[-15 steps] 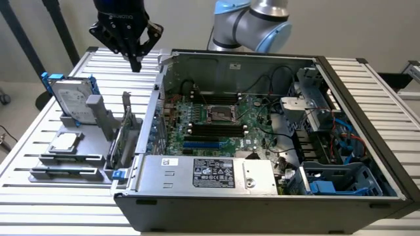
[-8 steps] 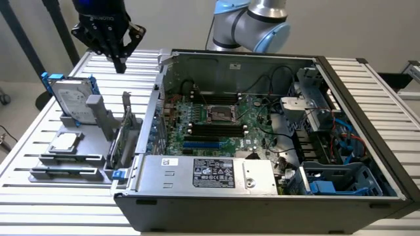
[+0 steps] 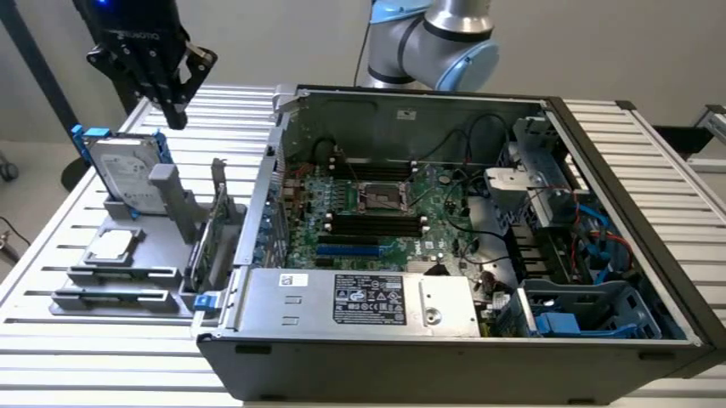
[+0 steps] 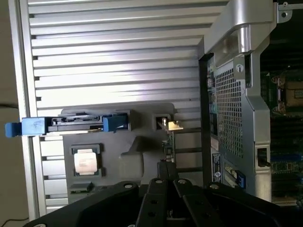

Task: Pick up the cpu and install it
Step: 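Reach for the cpu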

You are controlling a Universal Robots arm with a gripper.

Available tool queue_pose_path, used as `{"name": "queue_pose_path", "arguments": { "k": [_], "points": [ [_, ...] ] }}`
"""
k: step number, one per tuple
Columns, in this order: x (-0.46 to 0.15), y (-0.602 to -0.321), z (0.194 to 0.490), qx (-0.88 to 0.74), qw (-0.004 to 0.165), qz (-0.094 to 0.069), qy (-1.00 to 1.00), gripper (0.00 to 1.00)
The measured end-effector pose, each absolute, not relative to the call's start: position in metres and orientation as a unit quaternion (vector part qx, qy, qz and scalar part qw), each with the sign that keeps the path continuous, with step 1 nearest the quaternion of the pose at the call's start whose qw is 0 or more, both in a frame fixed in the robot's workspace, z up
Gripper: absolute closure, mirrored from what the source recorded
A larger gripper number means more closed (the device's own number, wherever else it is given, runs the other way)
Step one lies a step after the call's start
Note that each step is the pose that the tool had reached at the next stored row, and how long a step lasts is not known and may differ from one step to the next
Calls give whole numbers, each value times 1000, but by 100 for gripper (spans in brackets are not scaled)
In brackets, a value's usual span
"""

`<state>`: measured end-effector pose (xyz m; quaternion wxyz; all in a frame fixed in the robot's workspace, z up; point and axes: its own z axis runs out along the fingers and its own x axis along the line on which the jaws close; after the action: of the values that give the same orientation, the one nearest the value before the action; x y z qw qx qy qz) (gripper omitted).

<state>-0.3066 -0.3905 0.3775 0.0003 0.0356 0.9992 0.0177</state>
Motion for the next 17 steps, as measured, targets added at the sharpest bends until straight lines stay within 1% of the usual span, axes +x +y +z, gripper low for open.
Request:
{"name": "queue_pose_path", "arguments": {
  "k": [17],
  "points": [
    [-383, -390, 366, 36, -17, 9, 999, 89]
  ]
}}
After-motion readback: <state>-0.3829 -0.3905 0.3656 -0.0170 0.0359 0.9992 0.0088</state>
